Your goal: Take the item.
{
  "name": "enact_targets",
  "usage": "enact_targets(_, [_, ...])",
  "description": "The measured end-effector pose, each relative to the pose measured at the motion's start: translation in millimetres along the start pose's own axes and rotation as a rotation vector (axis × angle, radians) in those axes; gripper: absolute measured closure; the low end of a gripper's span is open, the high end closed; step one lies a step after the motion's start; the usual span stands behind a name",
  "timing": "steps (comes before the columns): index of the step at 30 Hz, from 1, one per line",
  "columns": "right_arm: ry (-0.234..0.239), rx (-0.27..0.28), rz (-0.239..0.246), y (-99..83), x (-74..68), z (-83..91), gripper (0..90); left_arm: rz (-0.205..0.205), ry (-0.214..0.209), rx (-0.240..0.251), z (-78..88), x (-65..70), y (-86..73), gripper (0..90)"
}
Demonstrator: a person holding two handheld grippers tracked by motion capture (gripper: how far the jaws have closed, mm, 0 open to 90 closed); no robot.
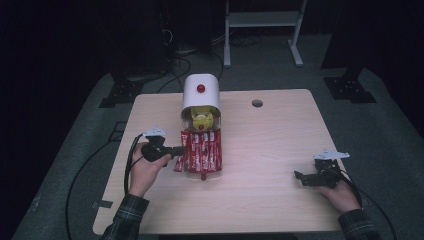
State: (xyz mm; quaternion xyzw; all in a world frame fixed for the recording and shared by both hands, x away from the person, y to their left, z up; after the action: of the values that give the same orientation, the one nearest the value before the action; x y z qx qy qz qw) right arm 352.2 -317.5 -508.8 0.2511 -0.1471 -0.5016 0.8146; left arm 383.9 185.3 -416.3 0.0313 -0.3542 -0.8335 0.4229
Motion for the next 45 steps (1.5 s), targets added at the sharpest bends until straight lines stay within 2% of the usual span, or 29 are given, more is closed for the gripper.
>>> enact_targets(13, [0.0,0.0,0.0,0.0,0.0,0.0,3.0,0.021,0.016,0.005,8.8,-10.9,-6.5,88.9])
enact_targets(24, [0.0,0.0,0.001,-0.1,0.0,0.0,3.0,0.051,0.035,-0.005,8.6,-23.9,-13.1,88.9])
enact_targets(35, [0.0,0.0,0.0,0.0,-0.1,0.1,3.0,0.072,0.061,-0.034,-0.3,-37.7,-19.3,88.9])
enact_targets(41, [0.001,0.0,-0.001,0.0,-0.1,0.1,3.0,0.094,0.06,-0.041,-6.8,-44.0,-22.8,88.8])
enact_targets(45, [0.001,0.0,-0.001,0.0,-0.1,0.1,3.0,0.089,0.067,-0.06,-10.8,-46.6,-23.8,88.8])
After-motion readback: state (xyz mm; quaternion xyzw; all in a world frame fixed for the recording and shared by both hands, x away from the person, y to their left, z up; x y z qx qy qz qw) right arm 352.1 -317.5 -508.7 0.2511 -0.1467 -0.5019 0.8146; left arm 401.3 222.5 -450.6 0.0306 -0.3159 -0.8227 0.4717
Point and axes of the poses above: each handheld gripper's, and its own axes: z roughly backward along the jaws, y roughly out of its top, x roughly to its right, the point moved 3 cm from there along -z, roughly forward along the jaws, and after that the axes turned 12 degrees about -x, right-handed, at the moved point
